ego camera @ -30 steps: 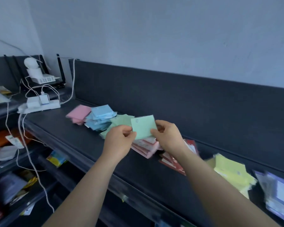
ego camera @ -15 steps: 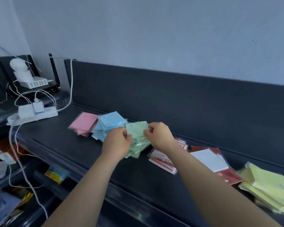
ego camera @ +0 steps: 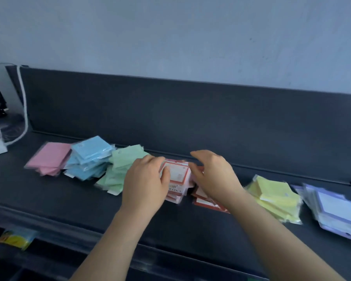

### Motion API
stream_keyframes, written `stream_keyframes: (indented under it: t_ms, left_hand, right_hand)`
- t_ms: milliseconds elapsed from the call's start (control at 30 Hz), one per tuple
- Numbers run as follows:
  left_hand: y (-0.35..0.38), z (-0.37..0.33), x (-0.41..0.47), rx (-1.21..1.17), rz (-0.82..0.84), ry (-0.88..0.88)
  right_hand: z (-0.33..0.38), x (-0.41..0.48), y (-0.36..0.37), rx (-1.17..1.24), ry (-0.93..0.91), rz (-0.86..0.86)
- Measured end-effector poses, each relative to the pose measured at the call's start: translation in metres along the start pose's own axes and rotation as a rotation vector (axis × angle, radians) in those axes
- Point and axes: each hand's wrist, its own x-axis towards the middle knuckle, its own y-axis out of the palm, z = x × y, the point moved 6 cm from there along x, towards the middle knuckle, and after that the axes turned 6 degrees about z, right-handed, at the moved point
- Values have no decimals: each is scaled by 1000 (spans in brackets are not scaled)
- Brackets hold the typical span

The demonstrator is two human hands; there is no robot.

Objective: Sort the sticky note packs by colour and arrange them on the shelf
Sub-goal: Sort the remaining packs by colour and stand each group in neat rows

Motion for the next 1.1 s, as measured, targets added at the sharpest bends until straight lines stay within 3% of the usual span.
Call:
stream_keyframes:
  t_ms: [267,800,1100]
  left_hand:
    - [42,-99,-23,-91,75,109]
    - [153,-379,-102,-276,244,264]
    - [214,-486,-92,-258,348,354]
  right_hand:
    - [-93,-76,-56,-69,147,-95]
    - [-319,-272,-191,-180,407,-134]
    - [-422,-316,-243,-176,539,-196]
